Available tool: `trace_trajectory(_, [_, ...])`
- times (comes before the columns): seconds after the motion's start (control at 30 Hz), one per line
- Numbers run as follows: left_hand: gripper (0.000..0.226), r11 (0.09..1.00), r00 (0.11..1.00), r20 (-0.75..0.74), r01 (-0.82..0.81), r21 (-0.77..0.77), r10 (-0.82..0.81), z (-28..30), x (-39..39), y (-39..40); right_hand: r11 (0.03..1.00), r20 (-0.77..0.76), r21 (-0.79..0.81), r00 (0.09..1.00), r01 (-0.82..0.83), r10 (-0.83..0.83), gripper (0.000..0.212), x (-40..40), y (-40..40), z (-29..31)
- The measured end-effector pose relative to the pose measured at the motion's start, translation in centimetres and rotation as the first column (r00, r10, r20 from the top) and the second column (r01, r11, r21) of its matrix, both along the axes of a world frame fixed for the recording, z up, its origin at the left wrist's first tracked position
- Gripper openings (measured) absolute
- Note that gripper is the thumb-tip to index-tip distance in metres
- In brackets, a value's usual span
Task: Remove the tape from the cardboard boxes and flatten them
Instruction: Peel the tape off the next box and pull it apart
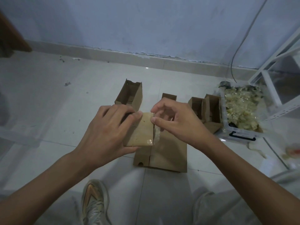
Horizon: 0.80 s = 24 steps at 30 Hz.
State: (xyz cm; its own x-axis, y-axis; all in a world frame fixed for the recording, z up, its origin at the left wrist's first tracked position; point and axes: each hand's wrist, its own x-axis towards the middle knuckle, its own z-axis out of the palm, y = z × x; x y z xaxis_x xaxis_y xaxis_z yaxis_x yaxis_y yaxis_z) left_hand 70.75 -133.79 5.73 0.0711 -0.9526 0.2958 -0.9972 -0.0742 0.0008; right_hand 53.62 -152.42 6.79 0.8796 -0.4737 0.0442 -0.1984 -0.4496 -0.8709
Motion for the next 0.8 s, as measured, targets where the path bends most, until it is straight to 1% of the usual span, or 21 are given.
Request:
trace_trajectory(0.07, [0.092,1.0,0.999,0.038,0.008,0.022,-0.008,0.3,0.1,-0.1,1.0,-0.018,-0.023,1.0,-0.009,0.009,0.014,-0.1,-0.2,0.0])
trace_trajectory(0.1, [0.093,1.0,0.999,0.038,0.004,0.023,-0.005,0.4,0.1,-0.2,1.0,-0.017,-0.004,1.0,-0.007,0.007,0.013,-0.2,-0.4,0.0])
trace_trajectory(0.23, [0.09,1.0,1.0,-0.011,0.013,0.009,-0.012,1.0,0.1,-0.2,0.974,0.042,0.226,0.999,0.002,-0.012,0.009,-0.4,-0.4,-0.2])
trace_trajectory(0.33, [0.091,1.0,0.999,-0.044,0.017,0.026,-0.016,1.3,0.2,-0.2,0.951,0.059,0.31,0.998,-0.01,-0.009,0.009,-0.6,-0.2,-0.2])
trace_trajectory(0.43, [0.093,0.998,0.999,-0.042,0.025,0.055,-0.022,1.4,0.1,-0.1,0.949,0.051,0.313,0.998,-0.05,0.035,0.014,-0.9,0.0,-0.3])
trace_trajectory(0.53, [0.095,0.997,0.996,-0.089,0.033,0.07,-0.027,1.6,0.3,0.0,0.937,0.059,0.34,0.996,-0.085,0.068,0.023,-1.3,0.0,0.0])
trace_trajectory(0.6, [0.094,0.996,0.994,-0.108,0.042,0.079,-0.033,1.6,0.4,0.0,0.935,0.051,0.34,0.995,-0.098,0.085,0.024,-1.4,-0.1,0.3])
trace_trajectory(0.73, [0.094,0.994,0.993,-0.109,0.048,0.102,-0.037,1.7,0.5,0.1,0.957,-0.008,0.265,0.992,-0.12,0.127,0.021,-1.7,-0.3,0.7])
trace_trajectory(0.8, [0.093,0.992,0.994,-0.108,0.048,0.119,-0.035,1.6,0.5,0.1,0.978,-0.059,0.171,0.989,-0.12,0.132,0.019,-1.6,-0.2,0.8])
